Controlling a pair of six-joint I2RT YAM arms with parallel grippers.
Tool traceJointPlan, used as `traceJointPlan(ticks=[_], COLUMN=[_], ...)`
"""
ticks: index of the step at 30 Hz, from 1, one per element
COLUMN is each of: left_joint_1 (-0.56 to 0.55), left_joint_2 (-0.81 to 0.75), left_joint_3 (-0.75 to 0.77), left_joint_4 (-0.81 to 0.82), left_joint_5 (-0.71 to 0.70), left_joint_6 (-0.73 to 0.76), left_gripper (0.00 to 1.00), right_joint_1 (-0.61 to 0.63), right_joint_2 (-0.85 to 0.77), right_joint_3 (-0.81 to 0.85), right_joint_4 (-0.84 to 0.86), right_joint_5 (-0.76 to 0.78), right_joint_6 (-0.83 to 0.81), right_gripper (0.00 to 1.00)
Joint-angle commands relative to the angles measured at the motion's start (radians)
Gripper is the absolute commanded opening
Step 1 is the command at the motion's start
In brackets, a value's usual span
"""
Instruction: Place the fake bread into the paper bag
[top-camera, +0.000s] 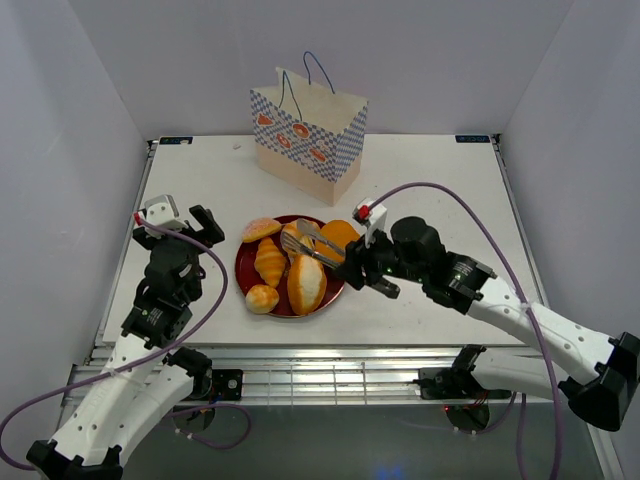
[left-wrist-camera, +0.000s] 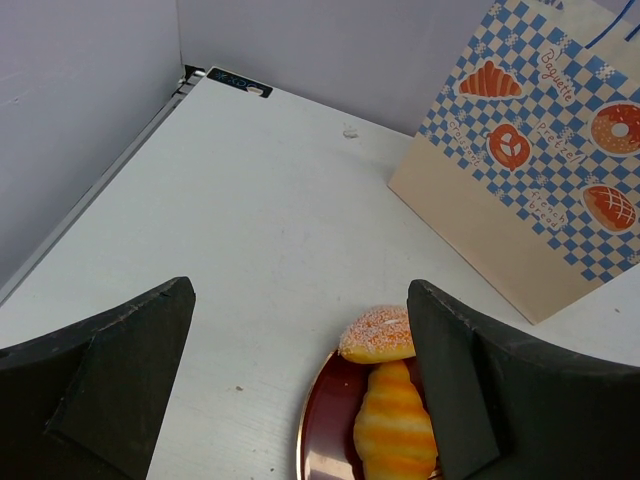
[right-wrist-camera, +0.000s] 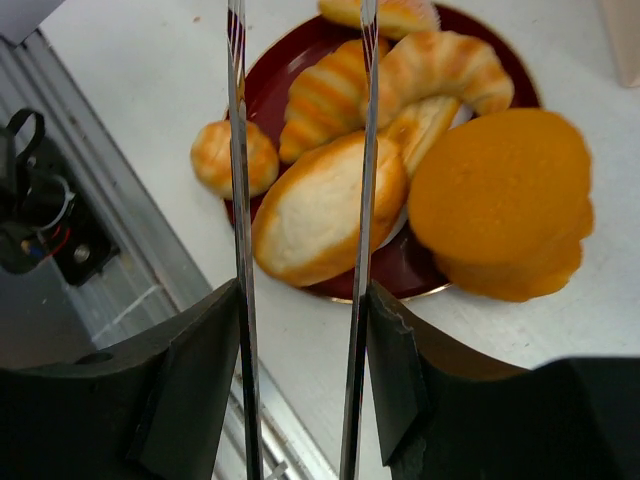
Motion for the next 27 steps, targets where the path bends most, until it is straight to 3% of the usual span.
traceJointPlan(ticks=[1, 7, 11, 20, 27], left_joint_1=[-0.005, -0.005, -0.005, -0.005, -0.005], left_joint_2=[0.011, 0.017, 0.018, 0.018, 0.020], left_joint_3=[-0.002, 0.000, -0.002, -0.002, 0.001], left_joint_4=[0.006, 0.003, 0.003, 0.000, 0.000], left_joint_5=[-0.008, -0.014, -0.017, -0.011, 0.000], left_joint_6=[-0.008, -0.008, -0.005, -0.005, -0.007], left_gripper=[0.98, 0.98, 0.98, 0.98, 0.98], right_joint_1=[0.080, 0.183, 0.239, 0.400, 0.427], right_joint_2=[-0.110, -0.133, -0.100, 0.072, 0.236], right_joint_3=[-0.043, -0.064, -0.100, -0.060, 0.029], right_joint_4=[0.035, -0.089, -0.095, -0.051, -0.014], right_joint_5=[0.031, 0.135, 0.108, 0.229, 0.235], right_joint_6=[0.036, 0.015, -0.011, -0.068, -0.113], right_gripper=[0.56, 0.56, 0.57, 0.59, 0.61])
